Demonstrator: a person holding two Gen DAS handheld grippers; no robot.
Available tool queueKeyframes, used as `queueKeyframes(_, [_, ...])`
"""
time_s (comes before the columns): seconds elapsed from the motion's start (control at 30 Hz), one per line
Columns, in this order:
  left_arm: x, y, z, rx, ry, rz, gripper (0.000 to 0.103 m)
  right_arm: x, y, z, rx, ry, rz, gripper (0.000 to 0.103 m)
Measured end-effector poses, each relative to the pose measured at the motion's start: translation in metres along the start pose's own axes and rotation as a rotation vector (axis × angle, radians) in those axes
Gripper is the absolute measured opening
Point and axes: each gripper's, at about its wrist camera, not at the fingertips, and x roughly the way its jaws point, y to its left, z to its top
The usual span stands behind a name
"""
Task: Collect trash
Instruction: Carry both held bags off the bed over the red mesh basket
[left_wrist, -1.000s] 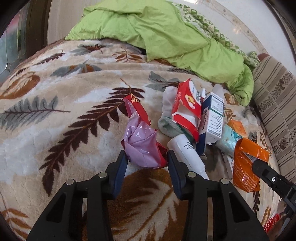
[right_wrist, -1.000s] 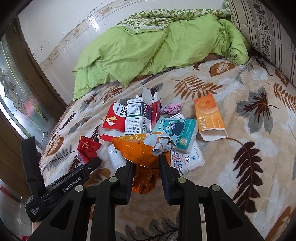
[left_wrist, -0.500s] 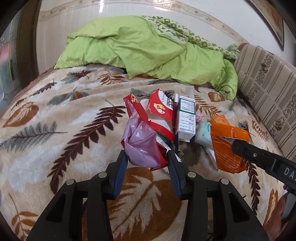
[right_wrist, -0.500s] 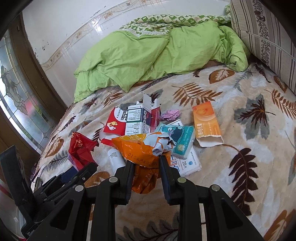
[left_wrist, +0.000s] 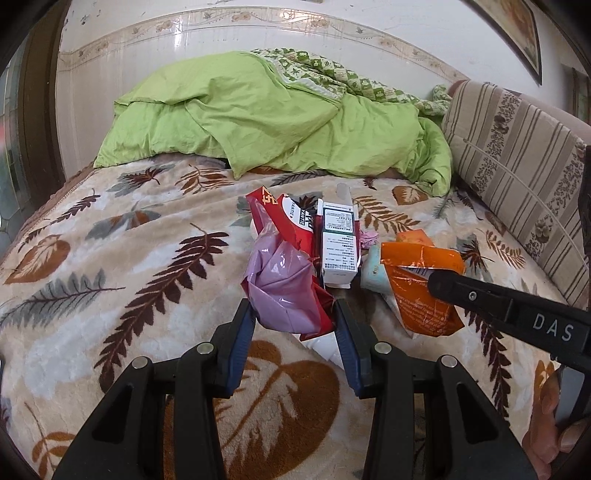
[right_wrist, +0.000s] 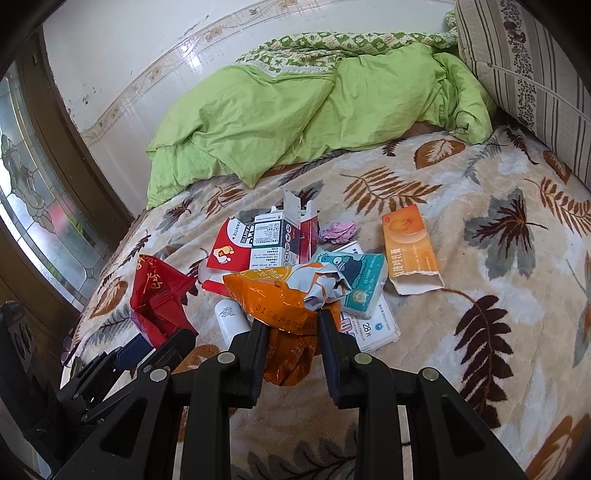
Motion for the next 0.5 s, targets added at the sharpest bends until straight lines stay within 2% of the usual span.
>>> queueKeyframes(0.27, [-0.030, -0.018, -0.012, 0.003, 0.002, -0.086, 0.042, -0.045, -0.025, -0.016, 0.113, -0.034, 0.015, 0.029])
queueKeyframes(0.4, [-0.054, -0.050, -0.023, 0.067, 0.001, -0.149, 0.042, -0.095, -0.041, -0.033, 0.147, -0.086, 0.037, 0.029])
queueKeyframes(0.5, [-0.073, -0.083, -0.028, 0.116, 0.003, -0.232, 0.042, -0.134, -0.060, -0.050, 0.167, -0.102, 0.031, 0.029])
